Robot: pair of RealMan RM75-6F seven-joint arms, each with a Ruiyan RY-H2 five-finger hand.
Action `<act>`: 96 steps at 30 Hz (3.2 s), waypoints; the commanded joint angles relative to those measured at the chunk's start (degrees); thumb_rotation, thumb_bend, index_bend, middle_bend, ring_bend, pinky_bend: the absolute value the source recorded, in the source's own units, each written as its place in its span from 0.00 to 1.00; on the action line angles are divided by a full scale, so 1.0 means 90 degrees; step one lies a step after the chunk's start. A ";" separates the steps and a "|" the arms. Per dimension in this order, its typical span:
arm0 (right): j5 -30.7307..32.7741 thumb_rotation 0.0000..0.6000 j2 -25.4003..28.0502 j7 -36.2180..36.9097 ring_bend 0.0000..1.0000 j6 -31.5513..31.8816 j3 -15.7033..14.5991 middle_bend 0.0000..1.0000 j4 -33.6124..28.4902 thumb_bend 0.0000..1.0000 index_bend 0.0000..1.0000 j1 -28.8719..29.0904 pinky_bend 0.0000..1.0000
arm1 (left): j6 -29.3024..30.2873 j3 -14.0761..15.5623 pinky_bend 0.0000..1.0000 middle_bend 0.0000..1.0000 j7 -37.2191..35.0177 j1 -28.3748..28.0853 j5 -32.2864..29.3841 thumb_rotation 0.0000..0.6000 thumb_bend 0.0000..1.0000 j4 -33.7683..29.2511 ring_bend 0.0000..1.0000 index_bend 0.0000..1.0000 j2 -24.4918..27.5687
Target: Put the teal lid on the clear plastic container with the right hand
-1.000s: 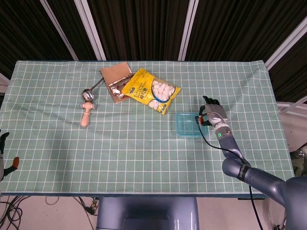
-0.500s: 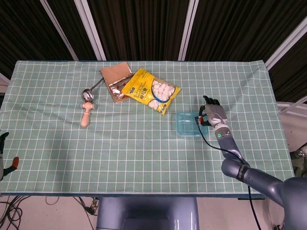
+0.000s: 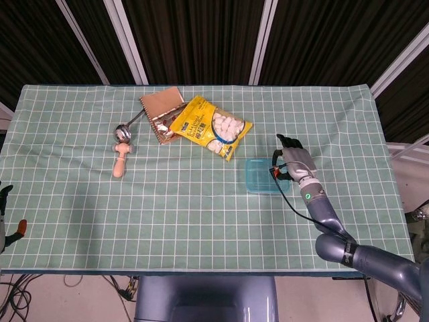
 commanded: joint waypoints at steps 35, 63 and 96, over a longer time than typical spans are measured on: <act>-0.0935 1.00 0.0152 0.0320 0.00 0.0364 -0.0463 0.00 -0.0602 0.53 0.59 -0.0678 0.00 | 0.0016 0.0008 0.00 0.00 0.0009 0.0001 0.0025 1.00 0.35 0.0005 0.00 0.13 -0.0001; -0.1204 1.00 0.0034 0.0811 0.00 0.0017 -0.0581 0.00 -0.0302 0.53 0.59 -0.0865 0.00 | 0.0030 0.0004 0.00 0.00 0.0030 0.0005 0.0014 1.00 0.35 0.0020 0.00 0.13 -0.0013; -0.2977 1.00 -0.0712 0.2573 0.00 0.0569 -0.0754 0.00 0.1003 0.53 0.59 -0.1266 0.00 | 0.0012 0.0007 0.00 0.00 0.0038 0.0006 -0.0012 1.00 0.35 0.0001 0.00 0.13 -0.0001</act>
